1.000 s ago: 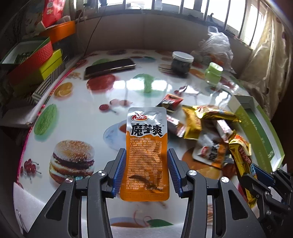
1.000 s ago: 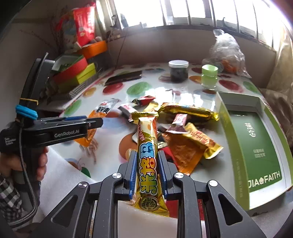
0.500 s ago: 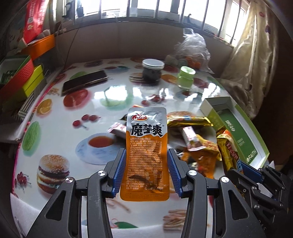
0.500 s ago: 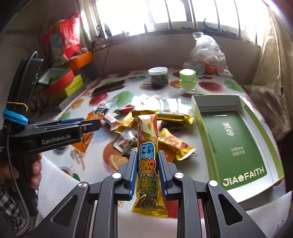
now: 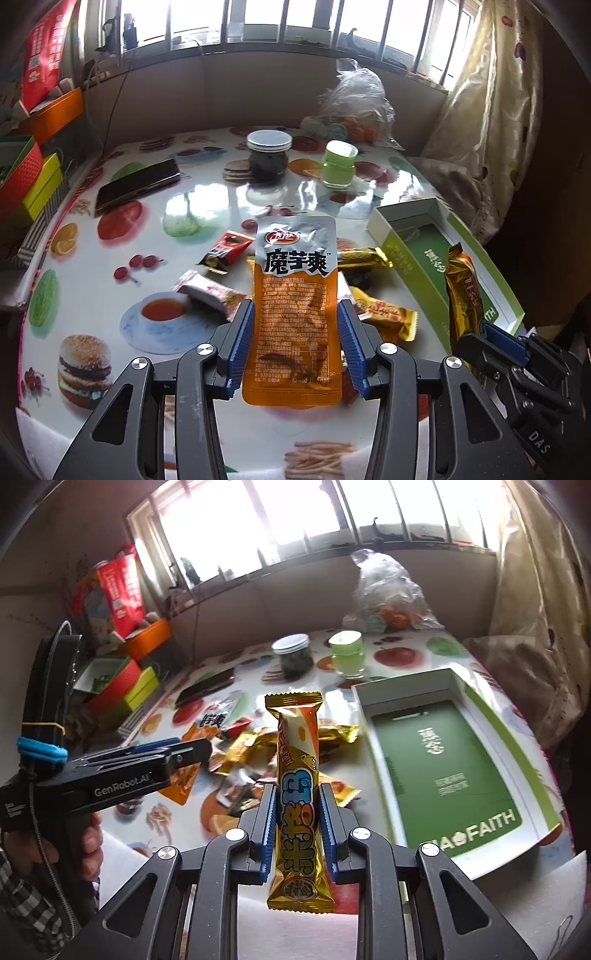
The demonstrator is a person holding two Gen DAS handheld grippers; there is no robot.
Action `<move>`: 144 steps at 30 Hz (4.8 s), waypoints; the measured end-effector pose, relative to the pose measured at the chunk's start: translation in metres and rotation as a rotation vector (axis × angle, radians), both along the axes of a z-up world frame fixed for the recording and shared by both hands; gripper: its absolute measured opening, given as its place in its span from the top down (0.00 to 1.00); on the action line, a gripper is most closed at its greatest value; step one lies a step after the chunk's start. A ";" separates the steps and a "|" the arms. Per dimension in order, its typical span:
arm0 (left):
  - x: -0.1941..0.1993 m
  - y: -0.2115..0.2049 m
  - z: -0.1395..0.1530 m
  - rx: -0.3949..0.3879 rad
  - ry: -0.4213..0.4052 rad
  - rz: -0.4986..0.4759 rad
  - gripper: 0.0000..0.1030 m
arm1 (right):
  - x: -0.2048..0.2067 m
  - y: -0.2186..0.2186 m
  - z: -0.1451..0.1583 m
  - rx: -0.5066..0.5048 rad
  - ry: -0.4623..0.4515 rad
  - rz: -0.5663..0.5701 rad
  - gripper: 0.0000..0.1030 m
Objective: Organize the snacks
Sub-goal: 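Carry the orange pouch and wafer bar over the green box with both tools, then lower both snacks into the green box and open both tools, then move both tools back to the snack pile and grasp the gold peanut-crisp packet with the right tool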
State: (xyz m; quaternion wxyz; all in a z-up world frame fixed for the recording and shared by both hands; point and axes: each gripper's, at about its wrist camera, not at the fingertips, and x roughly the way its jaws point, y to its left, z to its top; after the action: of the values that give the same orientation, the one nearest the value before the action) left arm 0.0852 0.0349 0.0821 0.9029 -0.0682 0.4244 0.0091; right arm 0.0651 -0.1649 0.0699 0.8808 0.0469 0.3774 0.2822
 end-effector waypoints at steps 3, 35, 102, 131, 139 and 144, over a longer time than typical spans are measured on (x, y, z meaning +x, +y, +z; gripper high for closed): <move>0.006 -0.008 0.000 -0.011 0.007 -0.017 0.55 | 0.004 -0.009 0.000 -0.014 -0.006 -0.030 0.80; 0.084 -0.138 -0.020 -0.124 0.112 -0.238 0.55 | 0.072 -0.092 -0.040 -0.196 0.060 -0.269 0.79; 0.043 -0.130 -0.013 -0.110 0.091 -0.237 0.49 | 0.034 -0.100 -0.026 -0.221 0.018 -0.375 0.56; -0.014 -0.005 -0.040 -0.111 0.099 0.013 0.49 | 0.014 -0.005 -0.023 -0.222 -0.039 -0.091 0.56; -0.018 0.013 -0.050 -0.129 0.118 0.045 0.49 | 0.026 0.019 -0.034 -0.242 -0.011 -0.018 0.56; -0.019 0.024 -0.056 -0.143 0.130 0.063 0.49 | 0.036 0.038 -0.040 -0.260 -0.004 0.042 0.56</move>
State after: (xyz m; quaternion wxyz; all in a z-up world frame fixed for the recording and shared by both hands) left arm 0.0666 0.0589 0.0266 0.8655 -0.1451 0.4793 0.0117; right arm 0.1009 -0.1271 0.0298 0.8739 -0.0764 0.4101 0.2495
